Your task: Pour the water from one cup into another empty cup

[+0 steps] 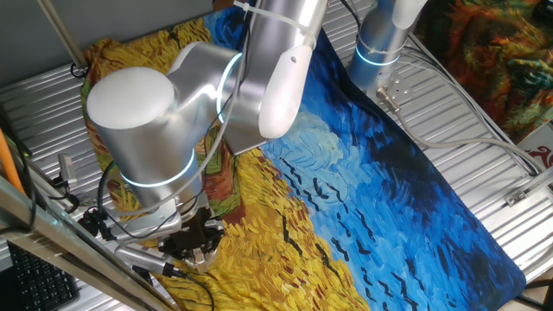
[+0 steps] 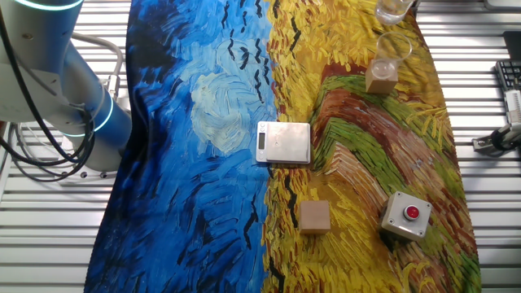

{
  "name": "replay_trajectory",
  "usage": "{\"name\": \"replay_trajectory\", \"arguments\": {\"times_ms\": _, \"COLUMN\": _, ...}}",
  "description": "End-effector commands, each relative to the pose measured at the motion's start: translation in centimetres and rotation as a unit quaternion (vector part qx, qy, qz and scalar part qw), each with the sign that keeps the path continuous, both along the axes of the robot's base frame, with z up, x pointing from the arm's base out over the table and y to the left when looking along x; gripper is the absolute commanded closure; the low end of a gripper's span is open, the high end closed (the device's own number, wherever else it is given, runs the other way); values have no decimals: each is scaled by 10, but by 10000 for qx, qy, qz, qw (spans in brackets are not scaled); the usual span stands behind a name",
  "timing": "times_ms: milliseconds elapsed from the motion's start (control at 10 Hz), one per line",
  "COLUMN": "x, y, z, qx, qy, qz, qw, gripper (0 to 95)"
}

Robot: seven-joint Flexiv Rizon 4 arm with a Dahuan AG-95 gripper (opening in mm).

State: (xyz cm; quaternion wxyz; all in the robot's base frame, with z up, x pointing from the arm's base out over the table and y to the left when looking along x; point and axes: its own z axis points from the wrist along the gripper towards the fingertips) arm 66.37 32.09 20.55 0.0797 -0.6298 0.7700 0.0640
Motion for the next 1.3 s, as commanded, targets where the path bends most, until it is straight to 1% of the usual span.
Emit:
{"name": "replay_trajectory", "arguments": {"times_ms": 100, "x": 1, "y": 0, "z": 0, "qx": 16, "qy": -5, "qz": 12, "qw": 10000, "gripper": 950}}
{"name": "replay_trajectory", "arguments": {"times_ms": 500, "x": 0, "y": 0, "z": -5, "qx": 36, "qy": -16, "qz": -17, "qw": 10000, "gripper": 950}}
{"name": "replay_trajectory", "arguments": {"times_ms": 800, "x": 0, "y": -1, "z": -11, "qx": 91, "qy": -12, "qz": -10, "qw": 10000, "gripper": 950}}
{"name": "replay_trajectory", "arguments": {"times_ms": 900, "x": 0, "y": -1, "z": -11, "qx": 84, "qy": -19, "qz": -15, "qw": 10000, "gripper": 950}}
{"name": "replay_trajectory", "arguments": {"times_ms": 1300, "x": 0, "y": -2, "z": -12, "qx": 192, "qy": -35, "qz": -15, "qw": 9998, "gripper": 950}}
